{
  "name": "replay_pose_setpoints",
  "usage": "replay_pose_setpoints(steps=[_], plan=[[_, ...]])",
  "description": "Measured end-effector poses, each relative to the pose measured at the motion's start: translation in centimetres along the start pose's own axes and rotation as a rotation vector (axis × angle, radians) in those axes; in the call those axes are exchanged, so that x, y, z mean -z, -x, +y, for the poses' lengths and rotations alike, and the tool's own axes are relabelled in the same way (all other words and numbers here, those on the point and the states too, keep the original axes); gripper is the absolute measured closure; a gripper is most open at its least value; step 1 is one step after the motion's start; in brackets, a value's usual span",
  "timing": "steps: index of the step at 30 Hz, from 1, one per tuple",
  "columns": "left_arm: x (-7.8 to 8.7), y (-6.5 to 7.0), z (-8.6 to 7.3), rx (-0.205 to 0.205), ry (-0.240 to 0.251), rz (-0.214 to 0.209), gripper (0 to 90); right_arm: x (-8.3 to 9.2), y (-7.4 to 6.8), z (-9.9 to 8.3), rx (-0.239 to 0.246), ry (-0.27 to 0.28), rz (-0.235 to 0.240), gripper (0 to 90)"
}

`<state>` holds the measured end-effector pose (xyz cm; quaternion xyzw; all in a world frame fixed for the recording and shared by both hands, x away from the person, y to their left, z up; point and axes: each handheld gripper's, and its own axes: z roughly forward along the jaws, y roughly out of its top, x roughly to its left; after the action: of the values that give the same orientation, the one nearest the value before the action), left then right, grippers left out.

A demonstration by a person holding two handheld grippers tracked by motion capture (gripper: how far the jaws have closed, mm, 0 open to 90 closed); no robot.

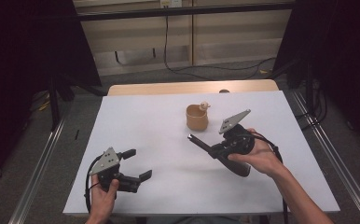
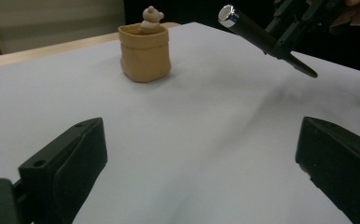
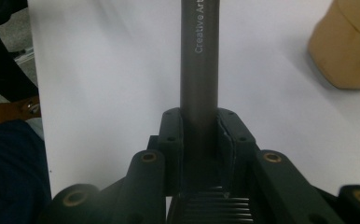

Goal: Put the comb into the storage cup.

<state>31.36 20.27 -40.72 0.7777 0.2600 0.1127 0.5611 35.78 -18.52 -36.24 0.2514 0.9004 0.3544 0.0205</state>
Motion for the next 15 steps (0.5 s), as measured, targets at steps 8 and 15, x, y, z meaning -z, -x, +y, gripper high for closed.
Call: replay_pose_setpoints(steps=[8, 15], plan=[[-0.6, 0.7, 0.4, -0.025, -0.012, -0.045, 2.6, -1.0, -1.0, 0.4, 0.019, -0.030, 0.030, 72.7], [-1.4, 0.5, 0.9, 0.040, -0.023, -0.085, 4.9, -1.2, -1.2, 0.7, 0.038, -0.067, 0.045, 72.7]])
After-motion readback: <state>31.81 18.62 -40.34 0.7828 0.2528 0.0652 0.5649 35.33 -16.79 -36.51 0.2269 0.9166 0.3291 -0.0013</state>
